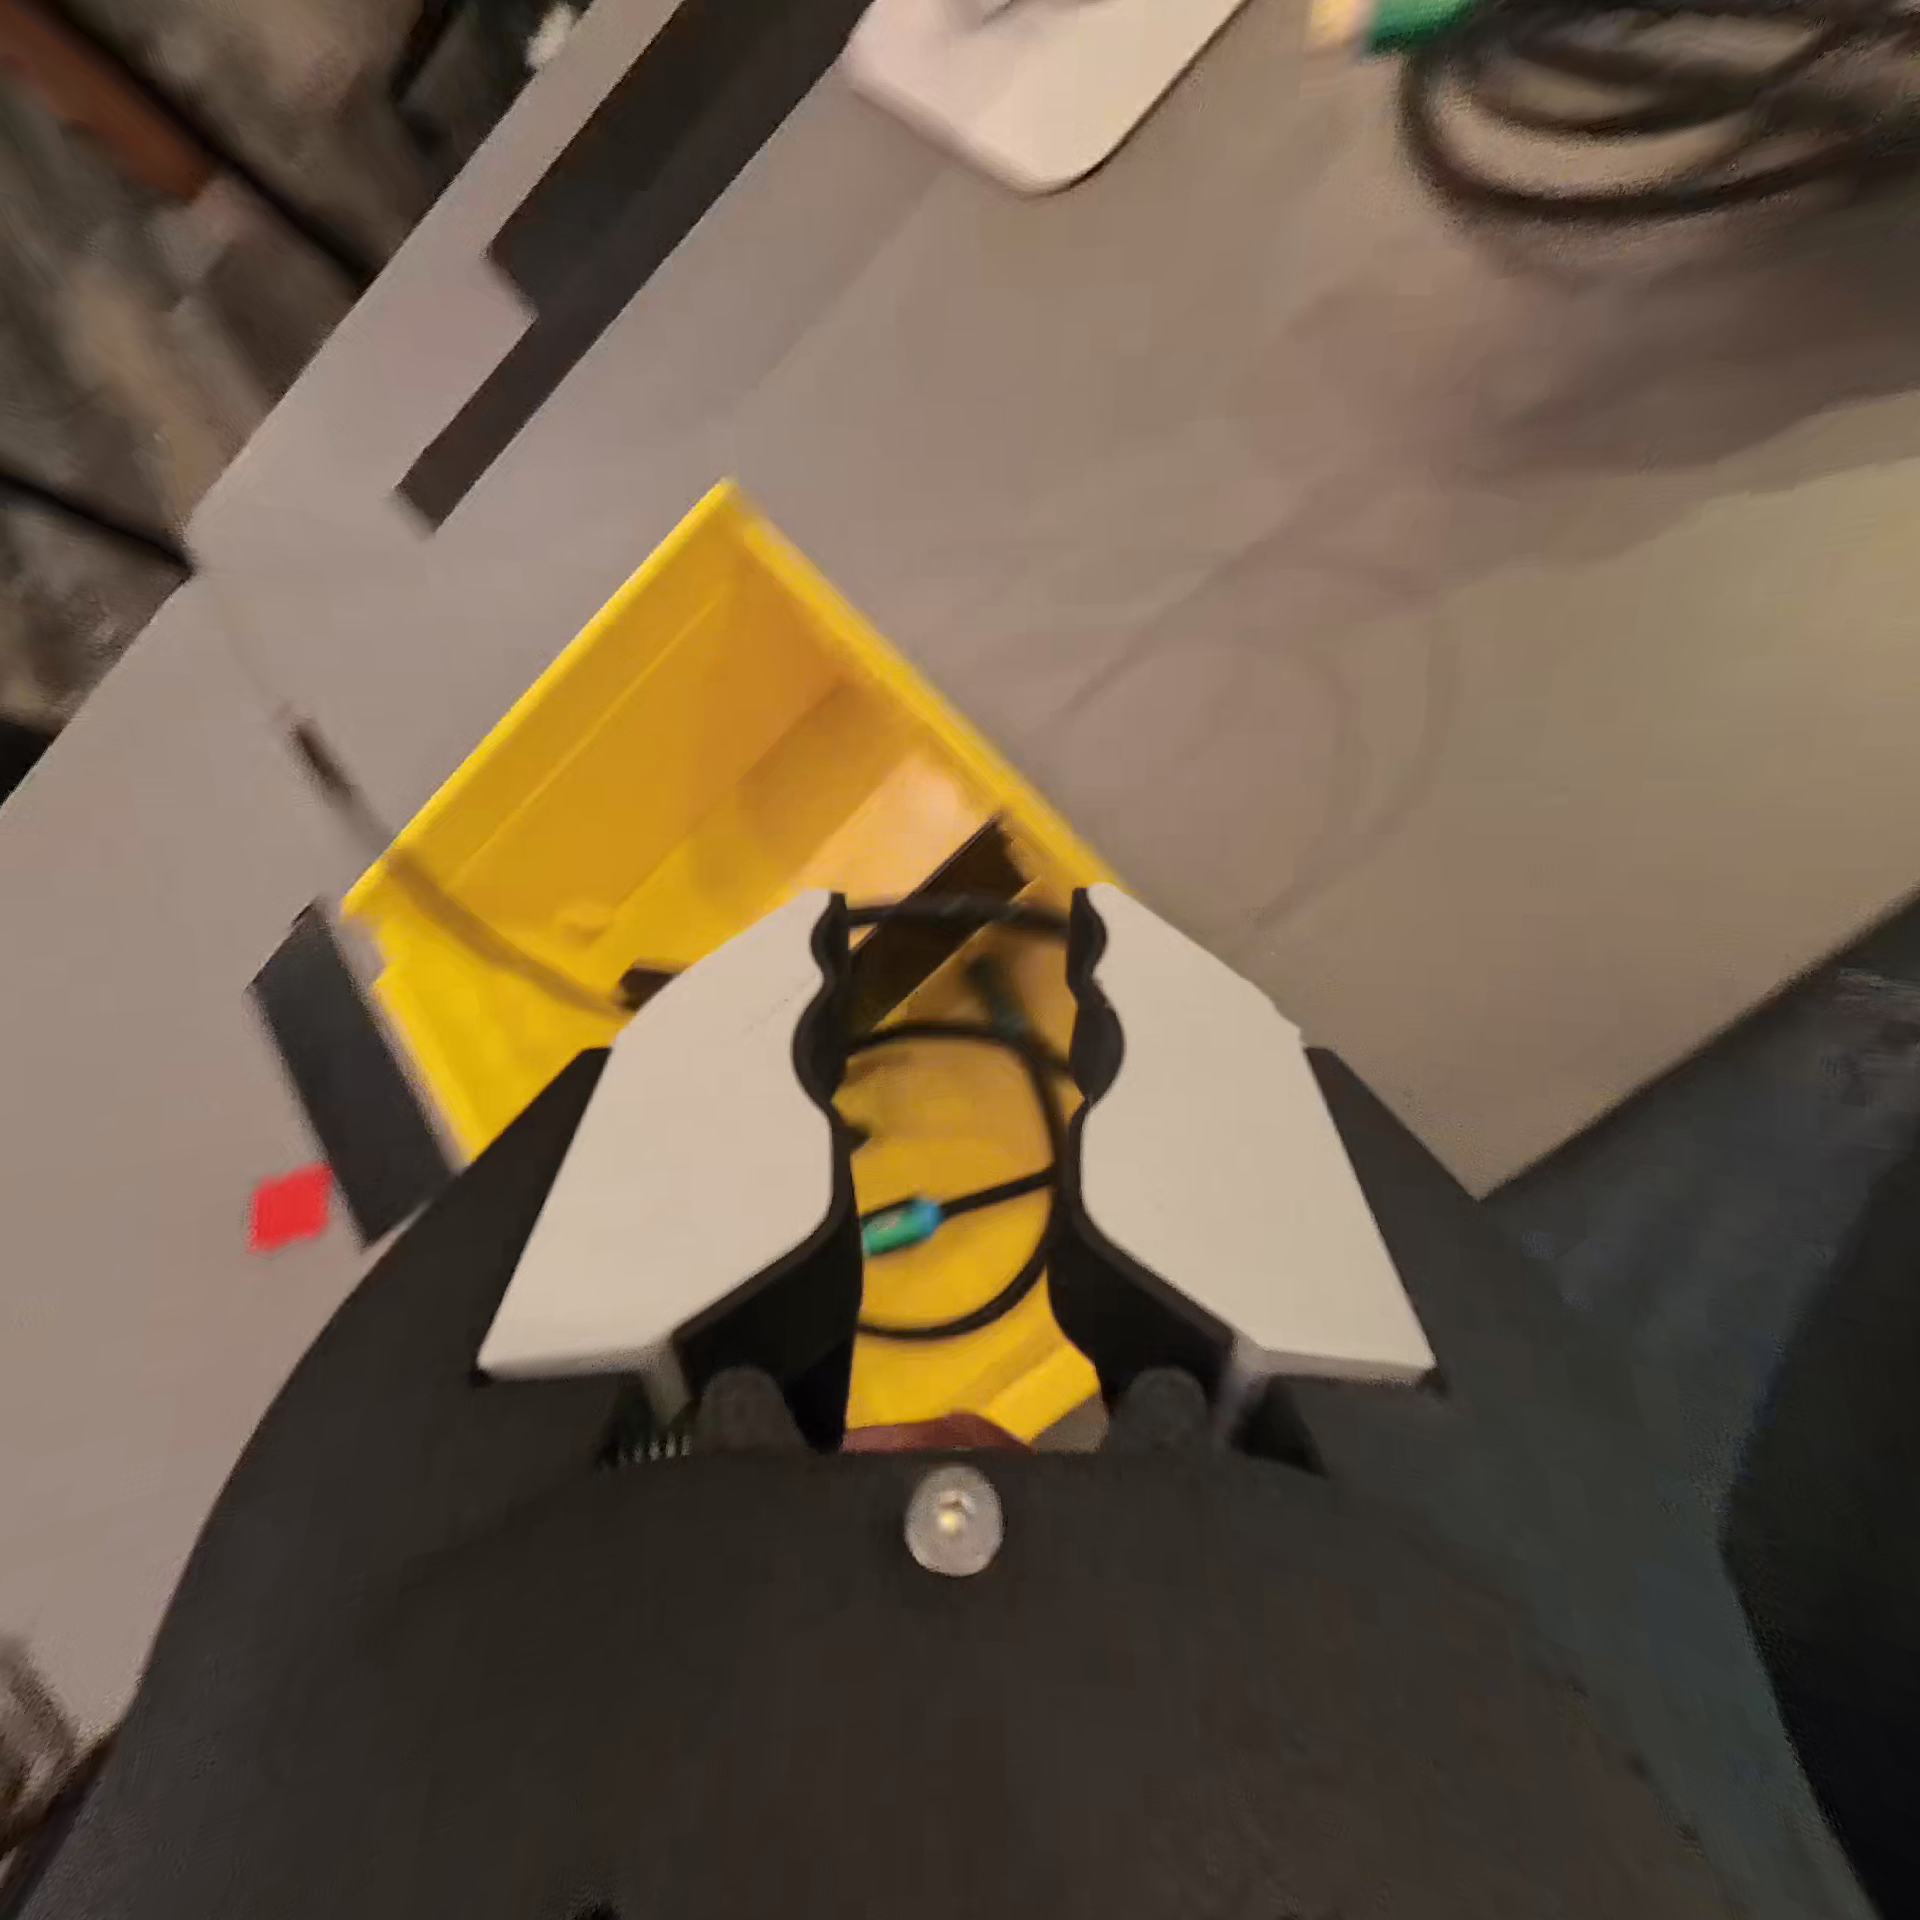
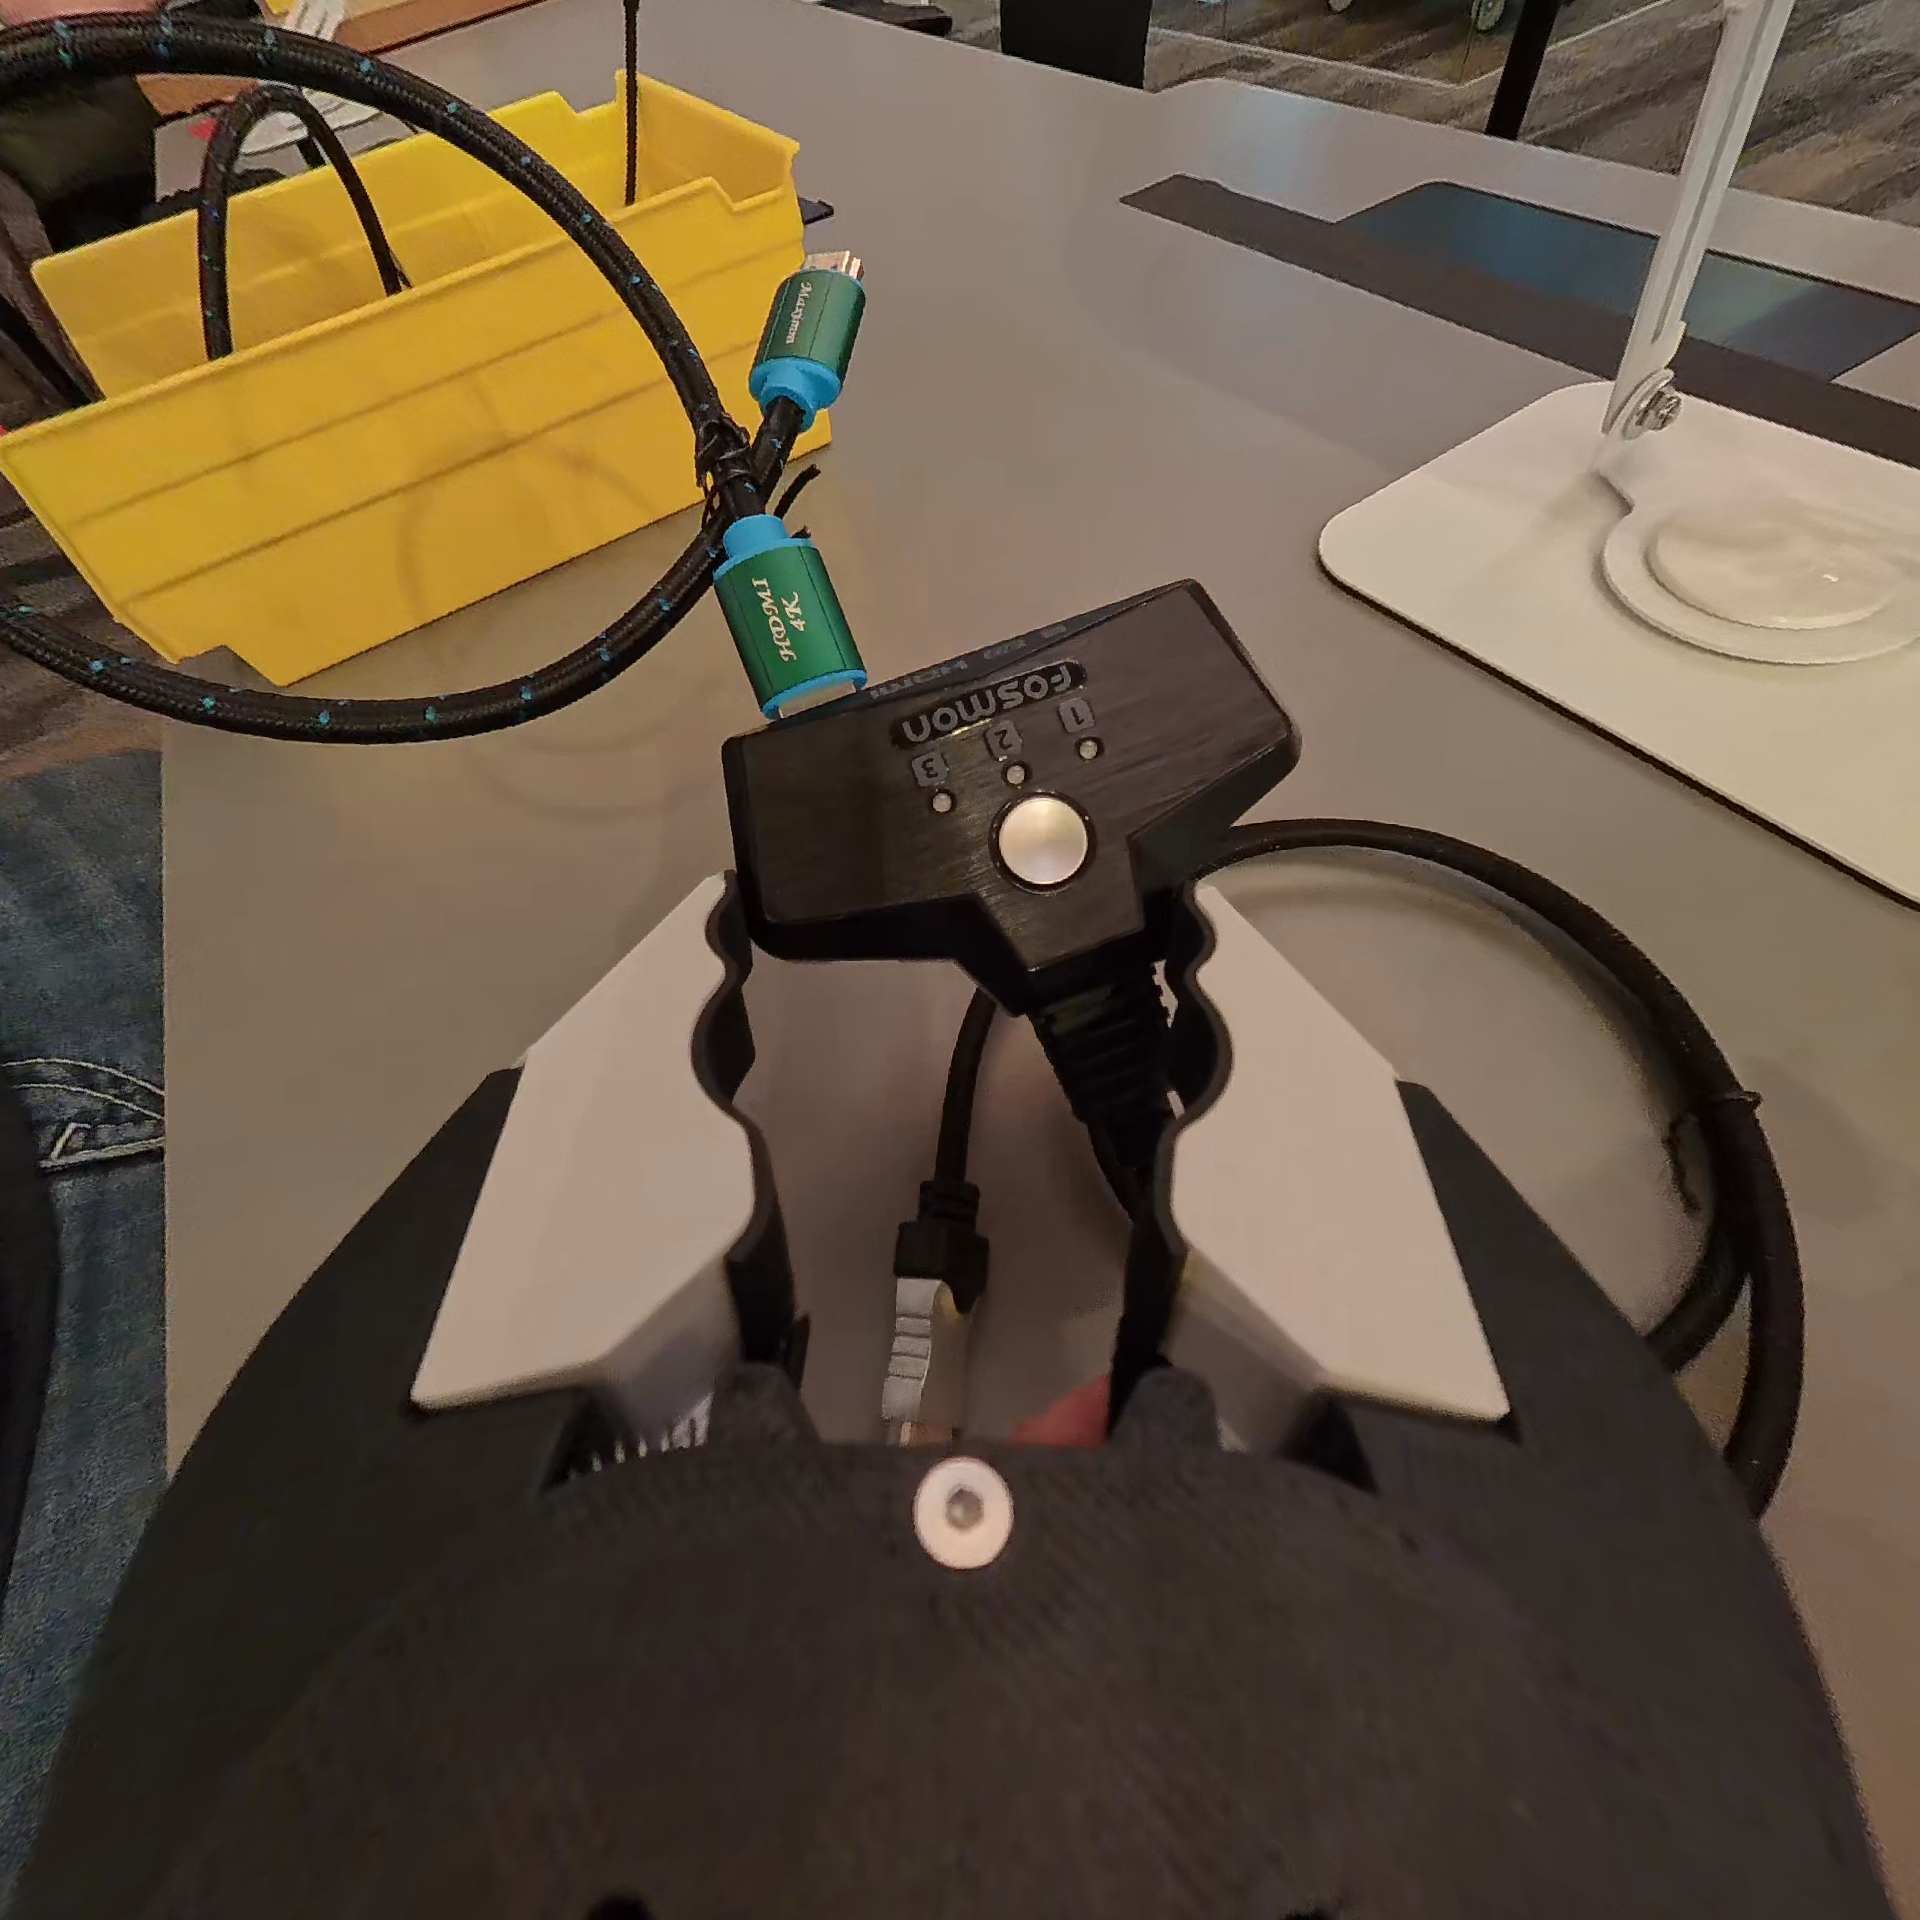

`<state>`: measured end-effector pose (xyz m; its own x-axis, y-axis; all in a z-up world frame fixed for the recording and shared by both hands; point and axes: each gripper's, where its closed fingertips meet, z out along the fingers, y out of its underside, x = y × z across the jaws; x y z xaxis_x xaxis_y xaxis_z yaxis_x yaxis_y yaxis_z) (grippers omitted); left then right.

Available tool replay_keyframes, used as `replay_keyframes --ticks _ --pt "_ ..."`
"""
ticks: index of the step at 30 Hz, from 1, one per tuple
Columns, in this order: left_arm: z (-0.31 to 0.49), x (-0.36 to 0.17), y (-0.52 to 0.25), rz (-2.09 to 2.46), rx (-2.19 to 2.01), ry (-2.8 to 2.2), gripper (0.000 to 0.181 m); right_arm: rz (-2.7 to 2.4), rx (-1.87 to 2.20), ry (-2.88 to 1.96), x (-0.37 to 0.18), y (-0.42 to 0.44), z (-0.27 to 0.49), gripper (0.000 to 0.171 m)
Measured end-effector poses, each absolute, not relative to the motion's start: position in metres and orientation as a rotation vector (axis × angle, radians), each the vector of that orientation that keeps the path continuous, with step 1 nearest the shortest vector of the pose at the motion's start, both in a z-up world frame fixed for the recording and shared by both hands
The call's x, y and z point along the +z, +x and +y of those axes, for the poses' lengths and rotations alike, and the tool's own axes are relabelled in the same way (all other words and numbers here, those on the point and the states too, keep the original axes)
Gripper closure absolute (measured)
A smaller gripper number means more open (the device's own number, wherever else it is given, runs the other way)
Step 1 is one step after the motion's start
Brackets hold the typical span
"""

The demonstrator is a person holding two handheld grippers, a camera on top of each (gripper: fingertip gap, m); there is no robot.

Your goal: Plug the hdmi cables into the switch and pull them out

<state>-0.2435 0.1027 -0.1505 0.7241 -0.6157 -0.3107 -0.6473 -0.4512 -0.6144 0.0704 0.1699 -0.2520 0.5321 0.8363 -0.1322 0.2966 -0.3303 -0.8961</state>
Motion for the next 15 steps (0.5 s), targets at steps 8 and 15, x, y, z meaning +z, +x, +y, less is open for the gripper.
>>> replay_keyframes --ticks 8,15 --pt "0.131 -0.226 -0.337 0.738 0.324 -2.462 0.140 -0.960 0.747 -1.883 -0.262 0.067 0.168 0.092" --pt "0.159 -0.244 -0.347 0.645 0.325 -2.368 0.175 -0.945 0.755 -1.870 -0.265 0.068 0.168 0.093"
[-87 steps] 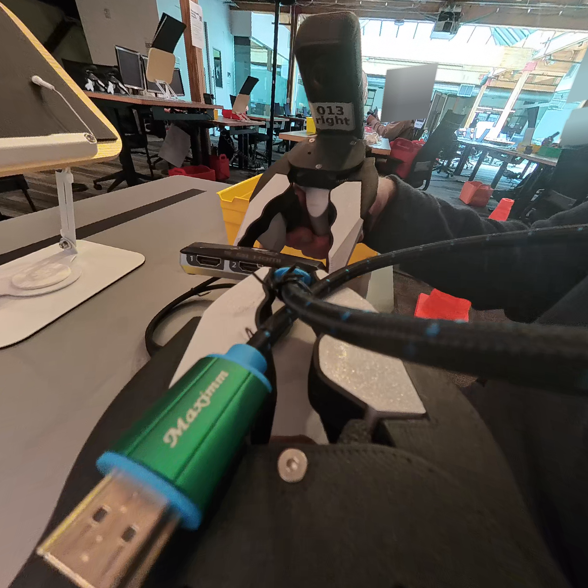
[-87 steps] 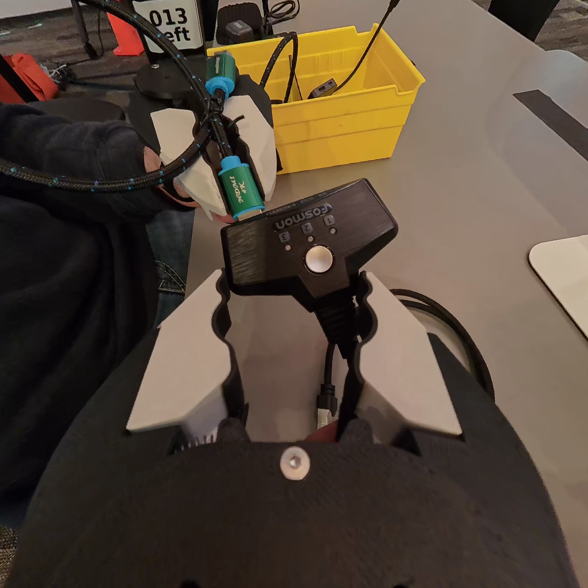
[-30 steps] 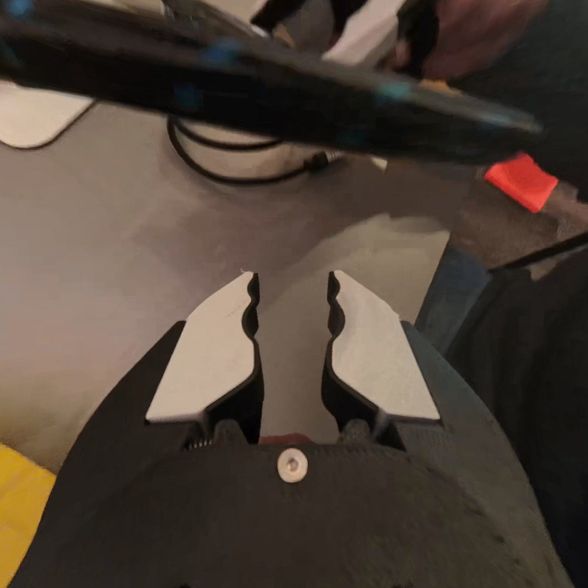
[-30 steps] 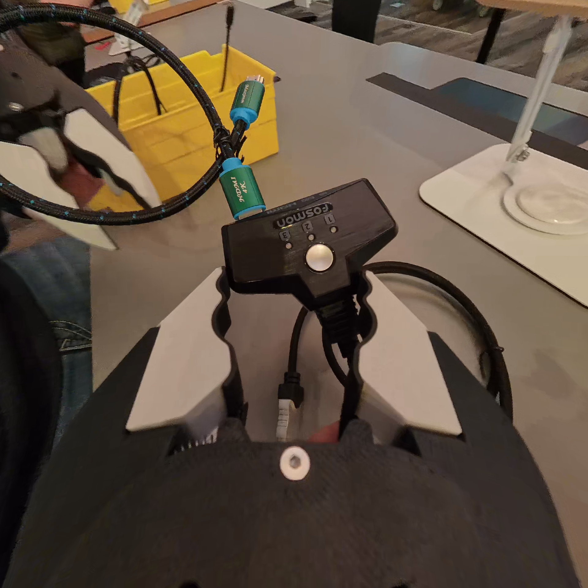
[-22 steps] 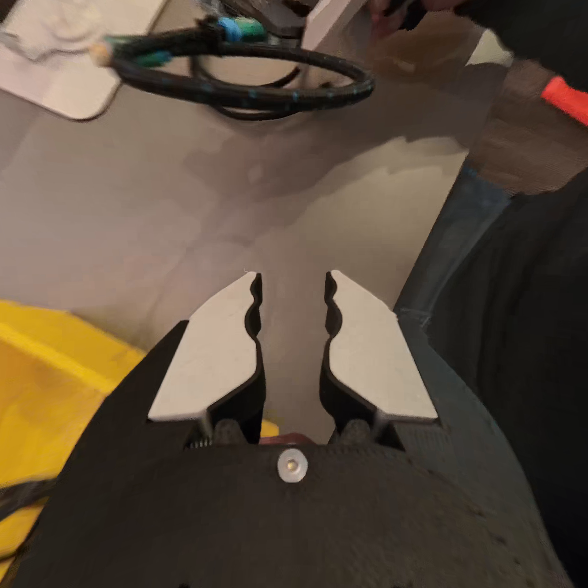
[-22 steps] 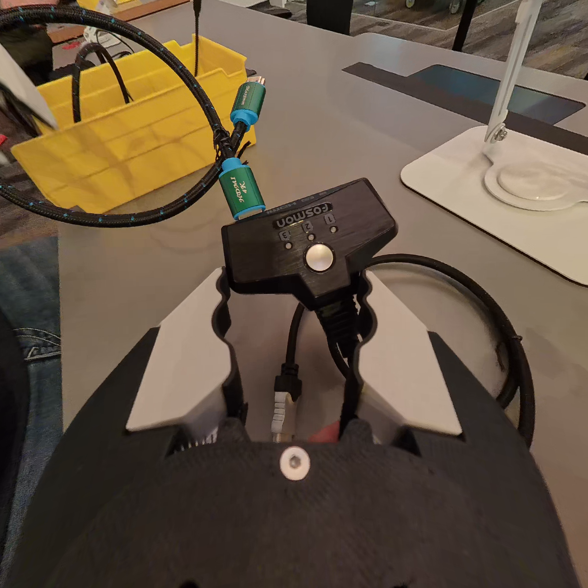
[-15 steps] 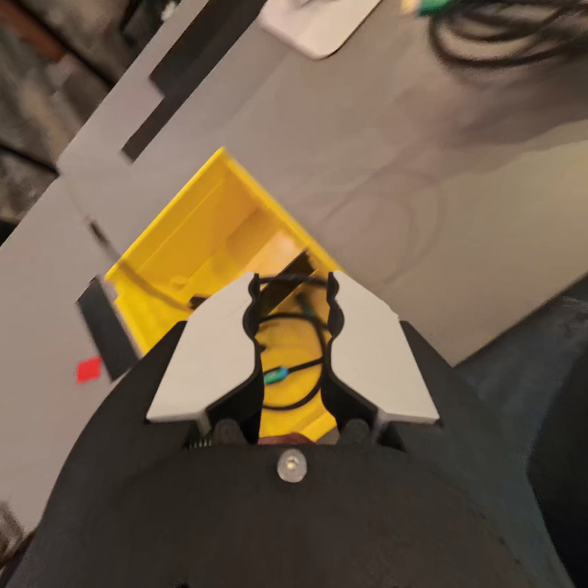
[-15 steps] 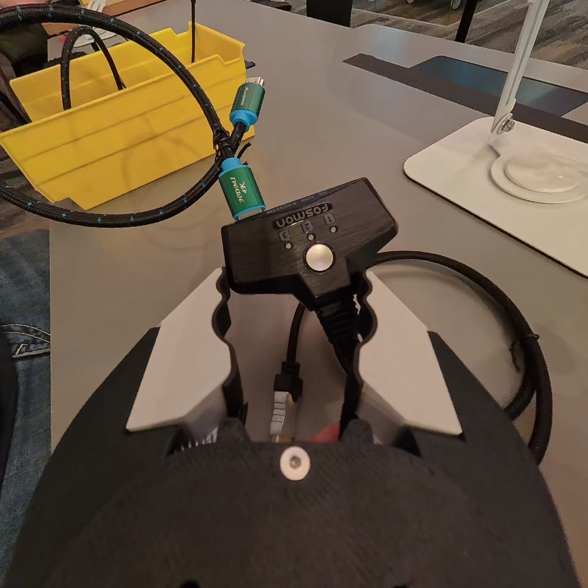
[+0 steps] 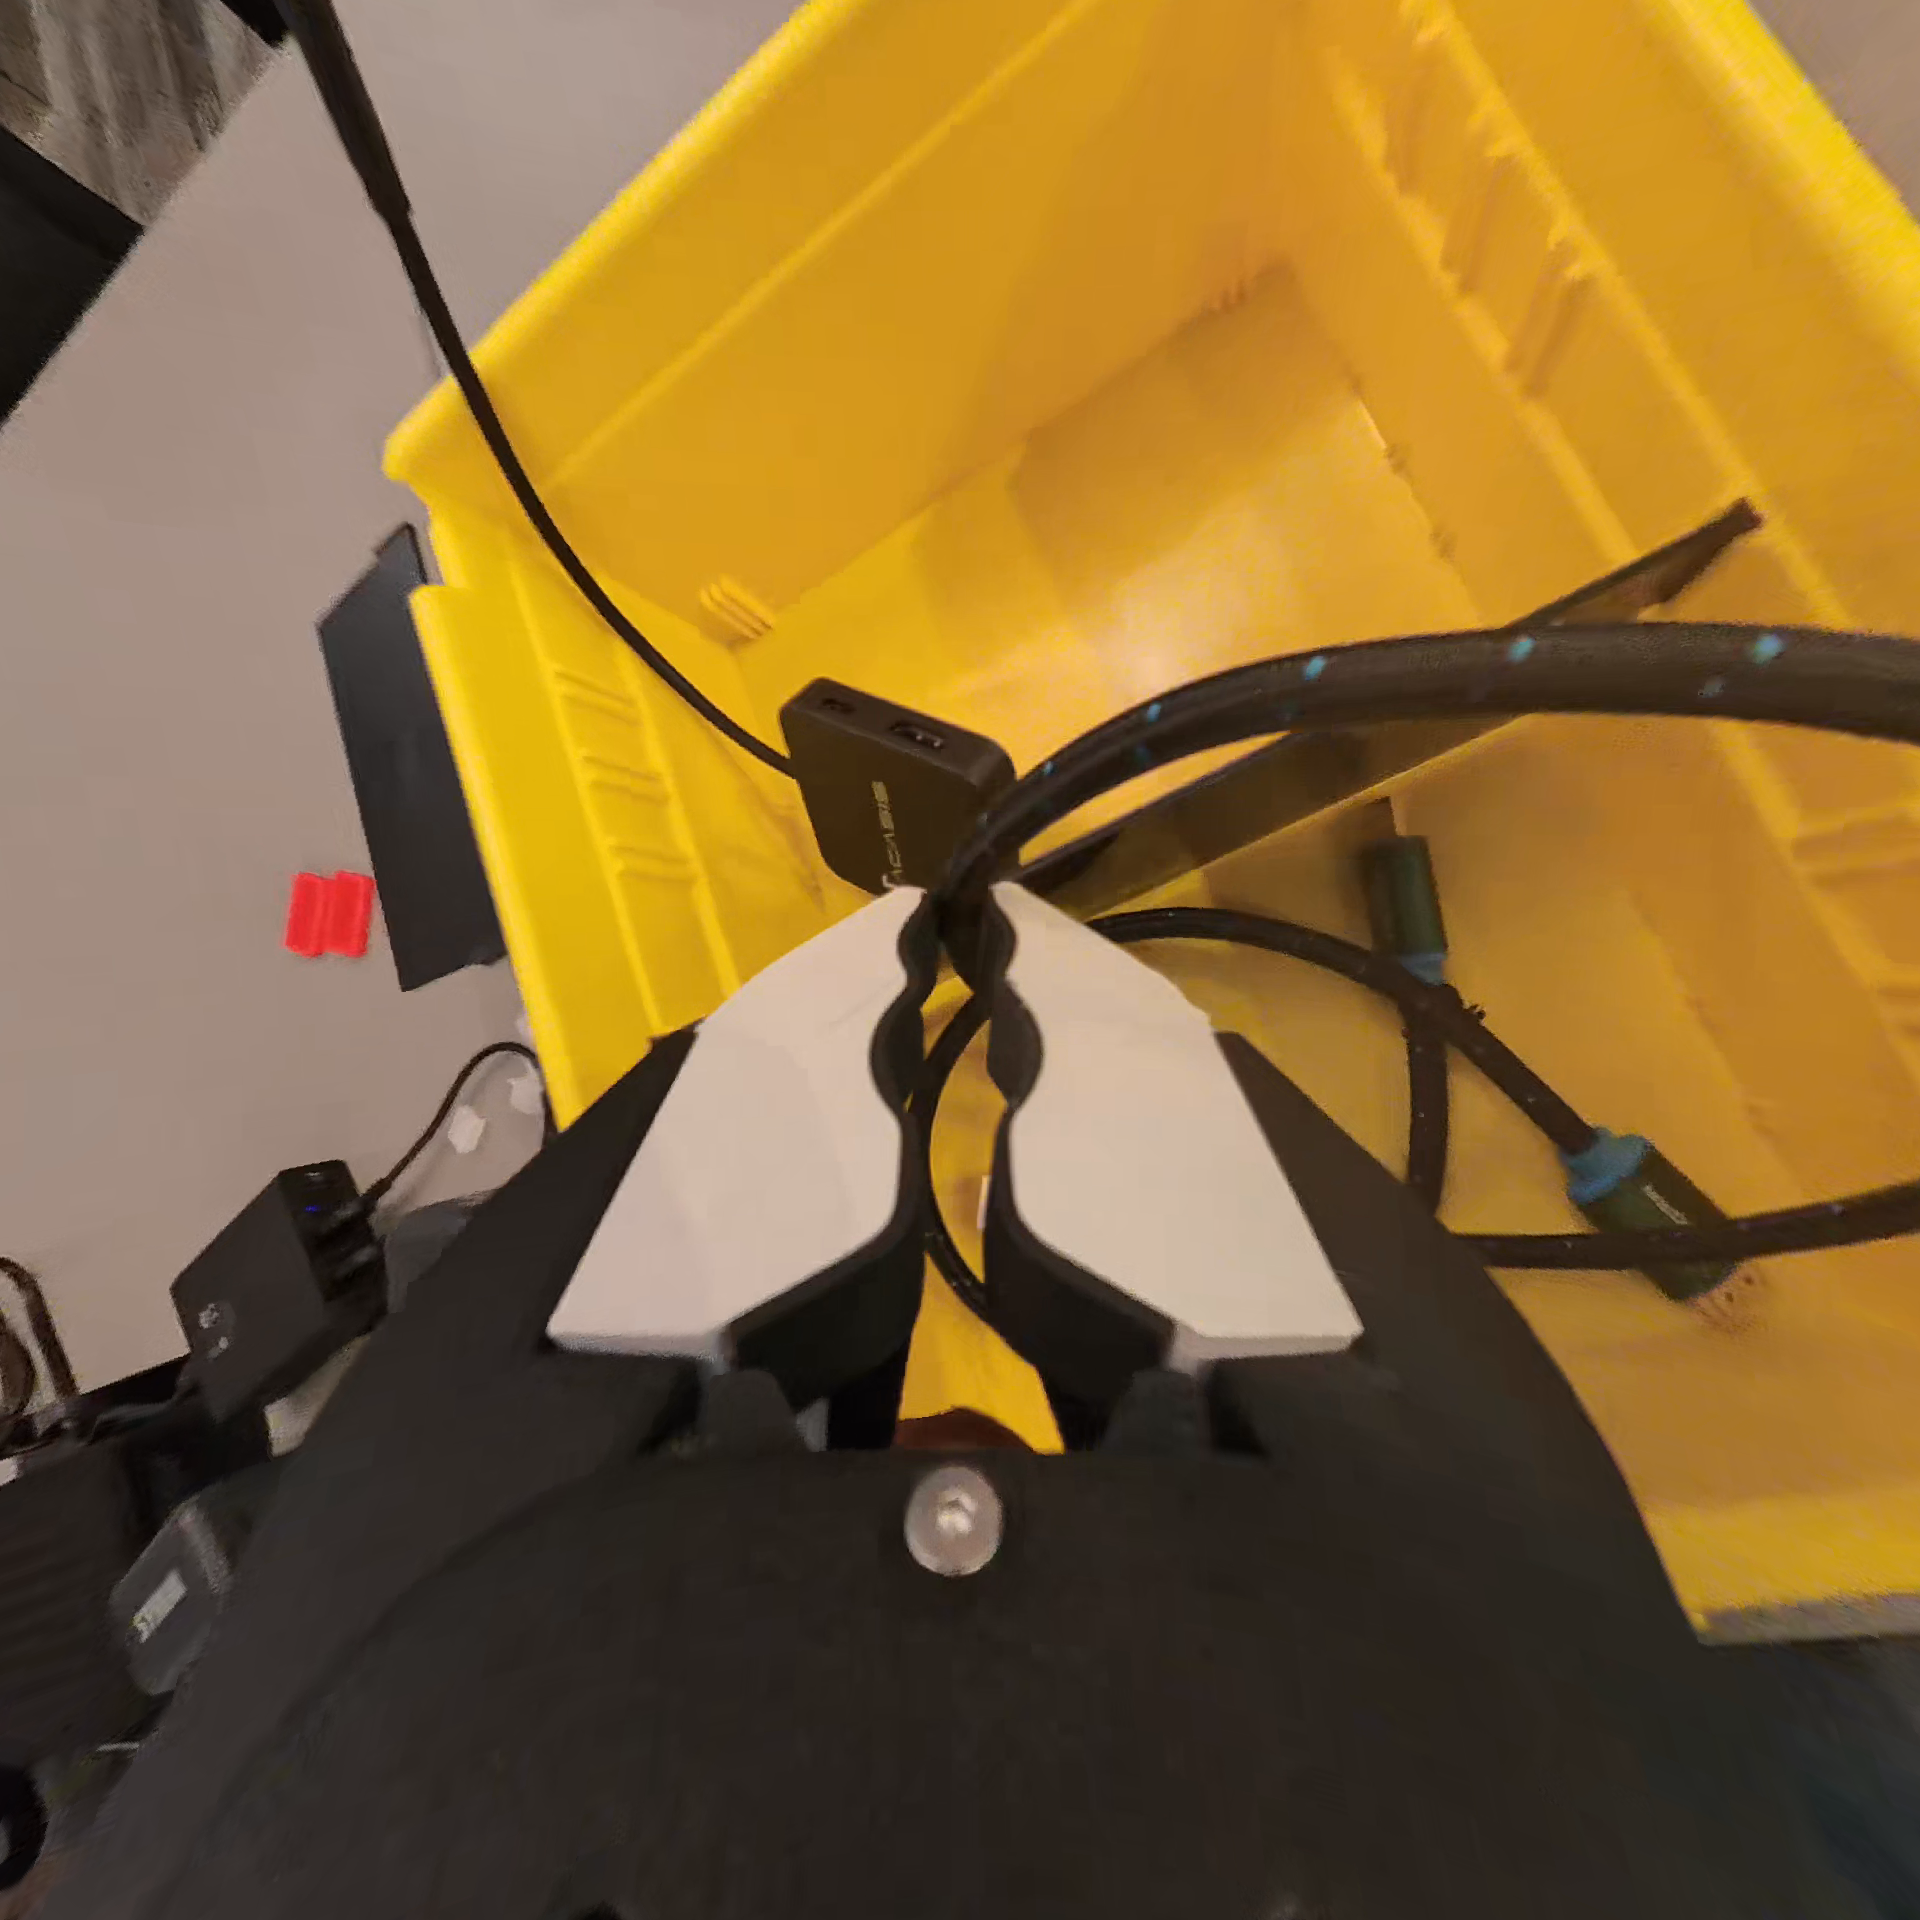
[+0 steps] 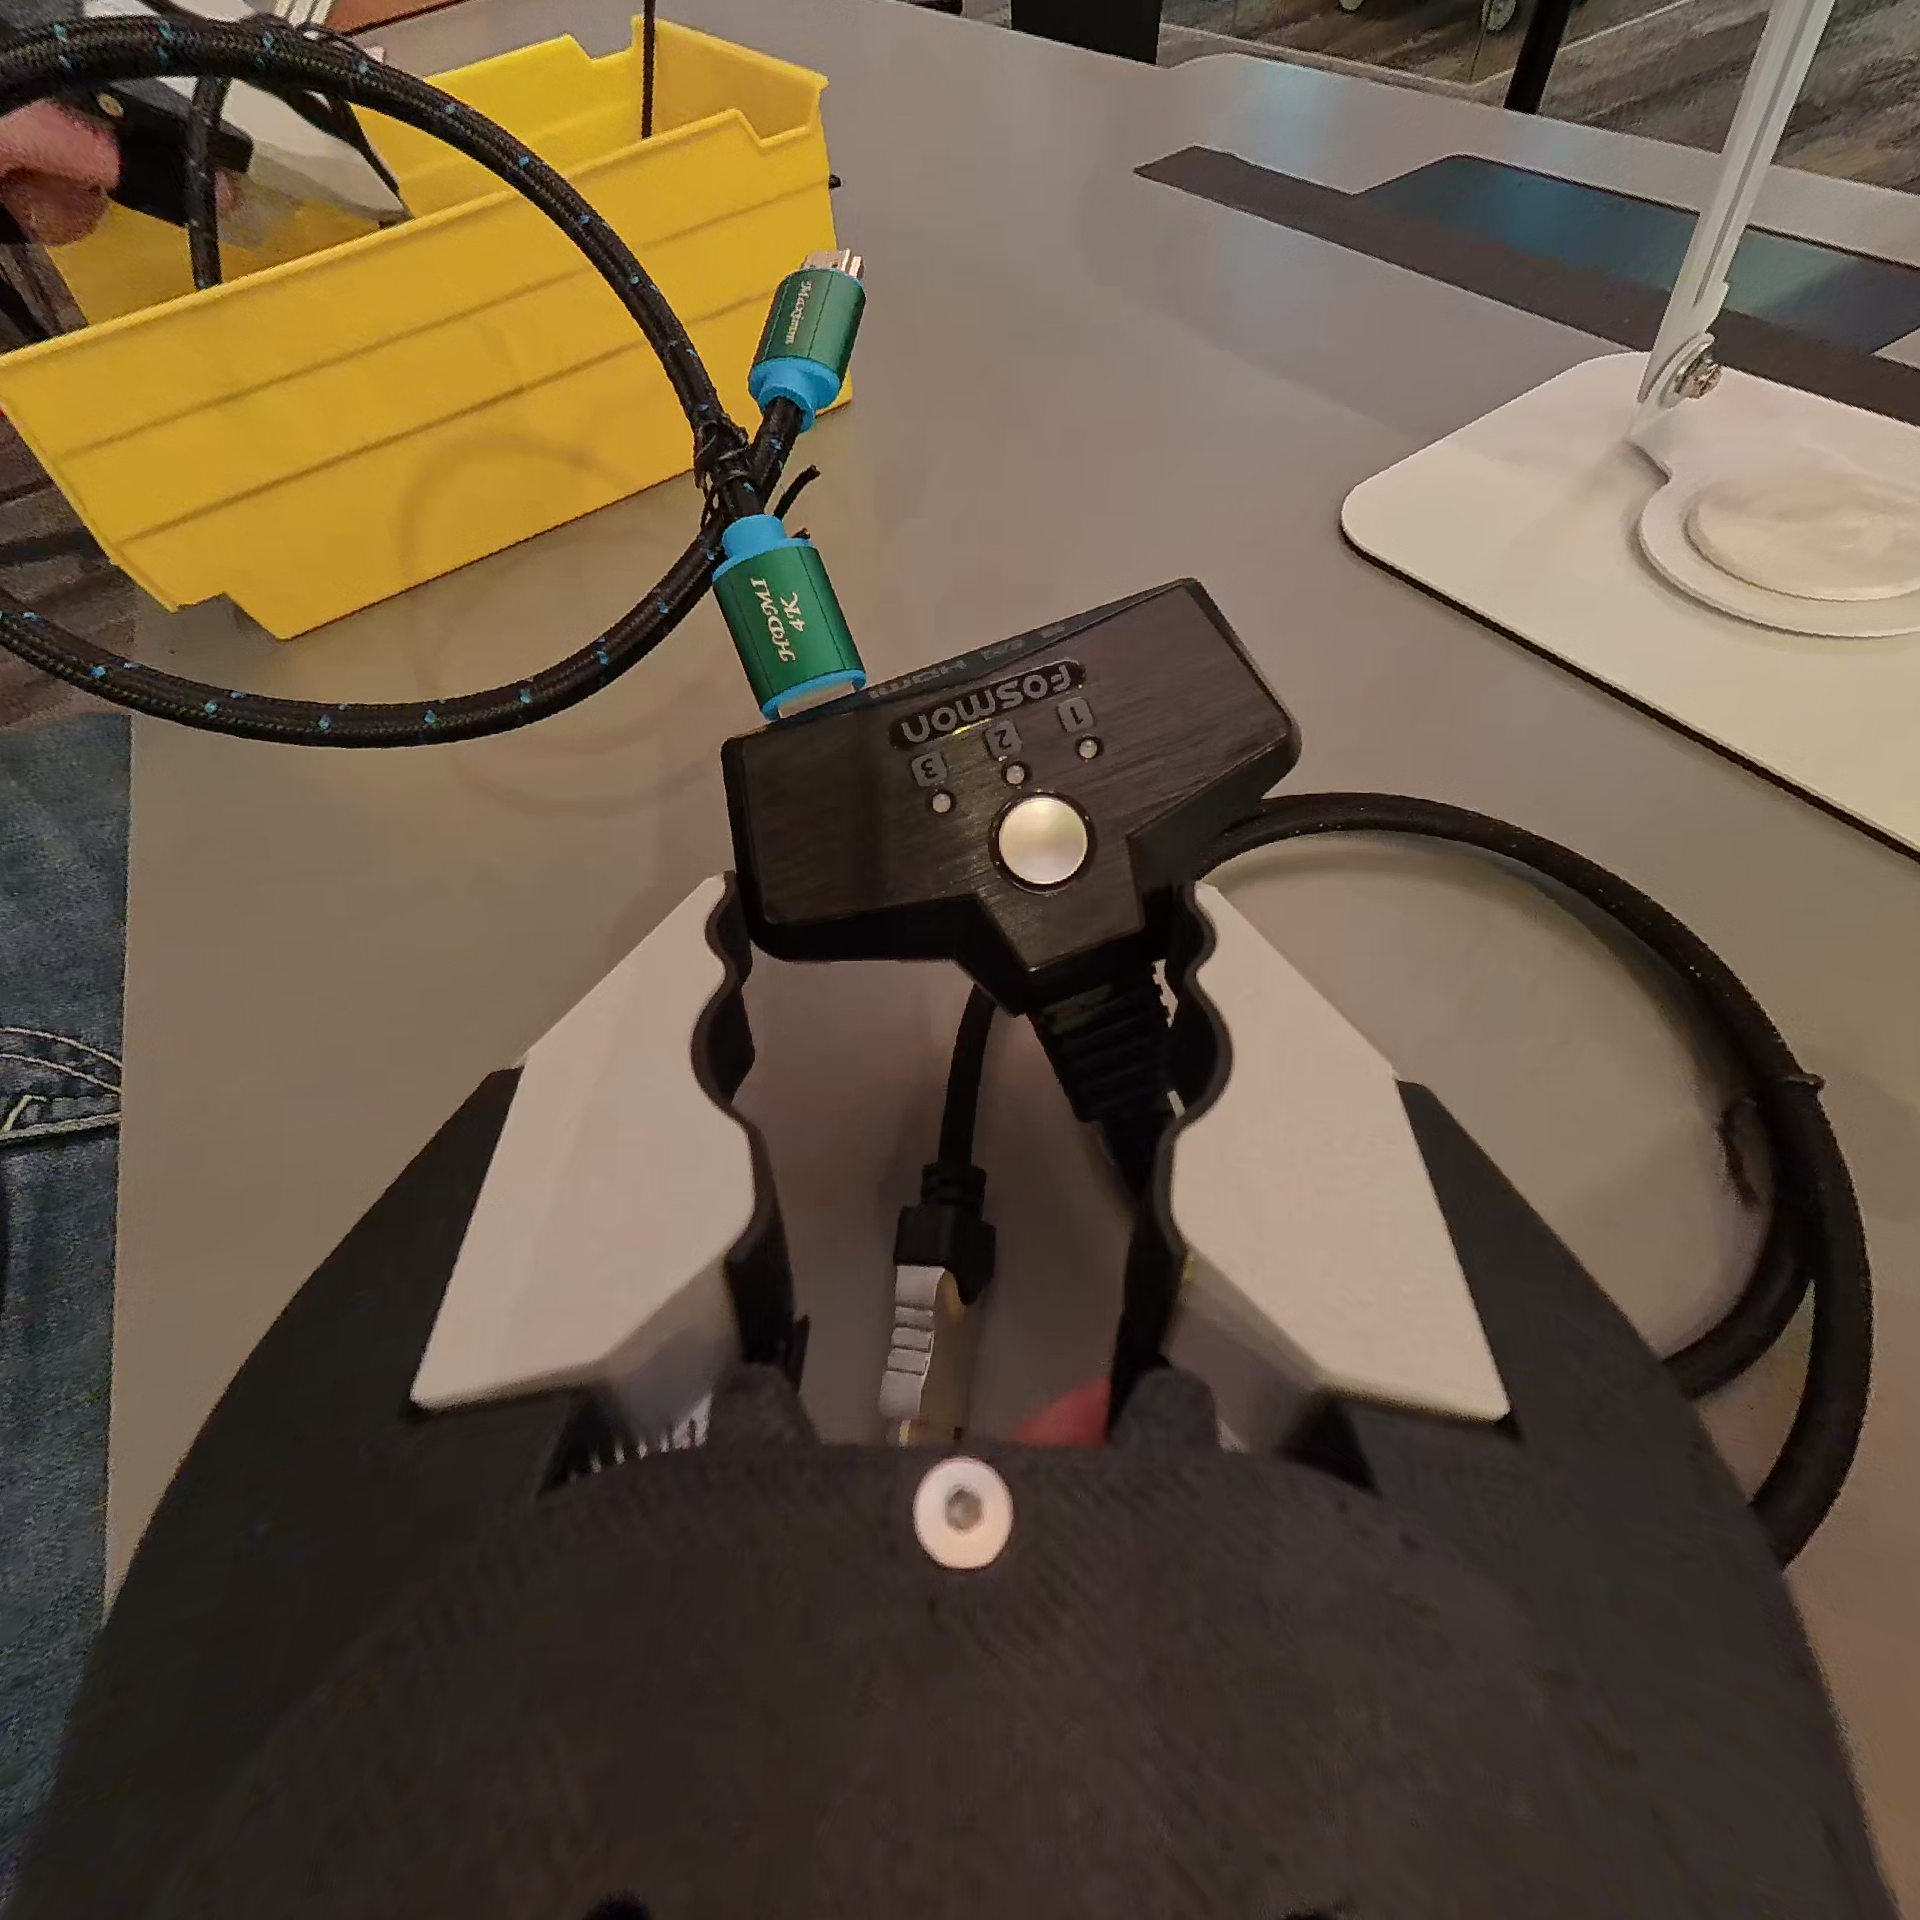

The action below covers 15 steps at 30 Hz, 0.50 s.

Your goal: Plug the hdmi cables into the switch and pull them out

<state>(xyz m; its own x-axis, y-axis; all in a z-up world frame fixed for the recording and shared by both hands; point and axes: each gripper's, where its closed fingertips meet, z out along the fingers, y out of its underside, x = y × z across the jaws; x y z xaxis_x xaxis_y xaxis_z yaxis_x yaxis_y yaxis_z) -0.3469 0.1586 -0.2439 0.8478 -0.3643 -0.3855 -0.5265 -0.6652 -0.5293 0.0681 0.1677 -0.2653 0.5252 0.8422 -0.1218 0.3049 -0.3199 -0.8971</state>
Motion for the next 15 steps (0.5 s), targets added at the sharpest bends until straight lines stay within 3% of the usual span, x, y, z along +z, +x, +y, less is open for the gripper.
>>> replay_keyframes --ticks 8,15 --pt "0.158 -0.191 -0.335 0.586 0.235 -2.177 0.175 -0.924 0.765 -1.854 -0.268 0.072 0.169 0.092" --pt "0.152 -0.090 -0.294 0.561 0.162 -1.866 0.175 -0.905 0.766 -1.840 -0.266 0.075 0.169 0.093"
